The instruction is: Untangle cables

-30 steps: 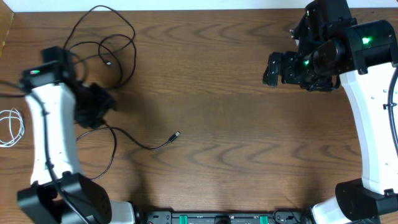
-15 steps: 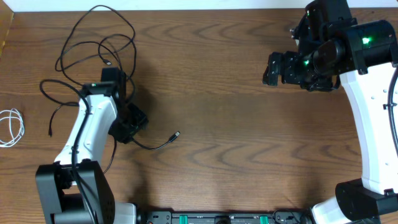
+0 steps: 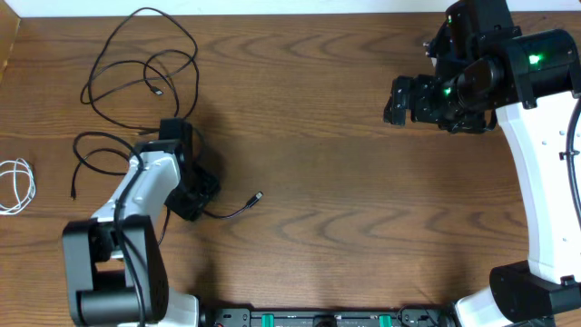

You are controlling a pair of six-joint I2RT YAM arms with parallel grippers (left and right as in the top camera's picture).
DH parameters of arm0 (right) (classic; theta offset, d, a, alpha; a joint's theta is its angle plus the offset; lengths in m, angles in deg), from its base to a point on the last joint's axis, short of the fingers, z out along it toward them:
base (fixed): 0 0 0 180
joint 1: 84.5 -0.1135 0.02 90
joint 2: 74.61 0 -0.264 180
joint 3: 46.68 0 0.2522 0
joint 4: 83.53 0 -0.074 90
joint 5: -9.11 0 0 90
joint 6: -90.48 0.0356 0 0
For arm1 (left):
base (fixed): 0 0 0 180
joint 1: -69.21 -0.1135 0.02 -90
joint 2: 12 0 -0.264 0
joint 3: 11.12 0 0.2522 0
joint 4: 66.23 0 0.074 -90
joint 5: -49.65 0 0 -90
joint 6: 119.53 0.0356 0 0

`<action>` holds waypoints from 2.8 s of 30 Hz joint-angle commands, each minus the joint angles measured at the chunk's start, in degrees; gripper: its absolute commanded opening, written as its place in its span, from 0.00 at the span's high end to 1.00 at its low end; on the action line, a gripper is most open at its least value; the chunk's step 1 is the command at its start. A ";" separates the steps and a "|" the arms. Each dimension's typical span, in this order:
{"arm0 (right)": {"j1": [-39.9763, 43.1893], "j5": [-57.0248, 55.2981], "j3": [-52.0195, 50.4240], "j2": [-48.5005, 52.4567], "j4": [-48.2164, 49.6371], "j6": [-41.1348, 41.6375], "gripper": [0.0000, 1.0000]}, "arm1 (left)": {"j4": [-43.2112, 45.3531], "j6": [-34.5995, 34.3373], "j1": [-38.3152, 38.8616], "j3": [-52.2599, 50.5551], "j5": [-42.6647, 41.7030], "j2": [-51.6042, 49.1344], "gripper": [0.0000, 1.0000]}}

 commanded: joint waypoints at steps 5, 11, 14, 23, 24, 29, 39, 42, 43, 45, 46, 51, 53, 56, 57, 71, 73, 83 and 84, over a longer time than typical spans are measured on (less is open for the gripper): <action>-0.28 -0.22 0.11 -0.57 -0.04 -0.63 0.01 | 2.49 -0.92 -0.09 -1.09 4.24 -3.50 0.54; -0.28 -0.22 0.11 -0.57 -0.02 -0.63 0.01 | 4.15 -0.92 -0.15 -1.33 10.78 -3.65 0.54; -0.28 -0.22 0.09 -0.57 -0.04 -0.63 0.01 | 6.80 -0.92 -0.15 -2.49 13.25 -3.65 0.54; -0.28 -0.24 0.11 -0.57 -0.04 -0.63 0.01 | 18.12 -0.98 -0.15 -9.11 8.79 -3.65 0.66; -0.28 -0.22 0.11 -0.57 -0.02 -0.63 0.01 | 18.51 -0.96 -0.15 -9.66 8.83 -3.65 0.66; -0.28 -0.22 0.11 -0.57 -0.02 -0.63 0.01 | 18.82 -0.66 -0.15 -9.97 8.85 -3.65 0.73; -0.28 -0.22 0.11 -0.57 -0.02 -0.61 0.01 | 17.05 13.57 -0.15 -6.71 8.85 -3.13 0.93; -0.28 -0.22 0.11 -0.57 -0.02 -0.63 0.01 | 12.85 17.51 -0.15 -2.60 8.85 -0.83 0.93; -0.28 -0.22 0.11 -0.57 -0.02 -0.63 0.01 | 11.61 17.94 -0.15 -1.22 8.85 0.04 0.93; -0.28 -0.22 0.11 -0.57 -0.02 -0.63 0.01 | 9.53 18.84 -0.15 1.20 8.87 1.86 0.92; -0.28 -0.22 0.11 -0.57 -0.02 -0.63 0.01 | 8.87 19.34 -0.15 2.19 8.85 2.82 0.93; -0.28 -0.22 0.09 -0.57 -0.02 -0.63 0.01 | 8.44 24.28 -0.15 5.70 10.38 9.16 0.93; -0.28 -0.22 0.11 -0.57 -0.02 -0.63 0.01 | 8.48 24.24 -0.15 5.84 12.74 11.13 0.93; -0.28 -0.22 0.11 -0.57 -0.02 -0.63 0.01 | 9.75 24.28 -0.57 5.90 17.18 13.33 0.93; -0.28 -0.22 0.09 -0.57 -0.02 -0.63 0.01 | 10.47 24.28 -1.09 5.92 18.23 14.01 0.92; -0.28 -0.22 0.11 -0.57 -0.02 -0.63 0.01 | 24.48 27.47 -9.35 5.90 28.89 15.39 0.92; -0.28 -0.22 0.11 -0.57 -0.02 -0.63 0.01 | 25.33 29.90 -10.49 5.90 29.51 14.86 0.93; -0.28 -0.22 0.11 -0.57 -0.02 -0.63 0.01 | 27.93 33.44 -15.45 5.90 29.49 6.19 0.92; -0.28 -0.22 0.11 -0.57 -0.04 -0.63 0.01 | 28.46 33.81 -15.72 5.90 29.49 5.42 0.92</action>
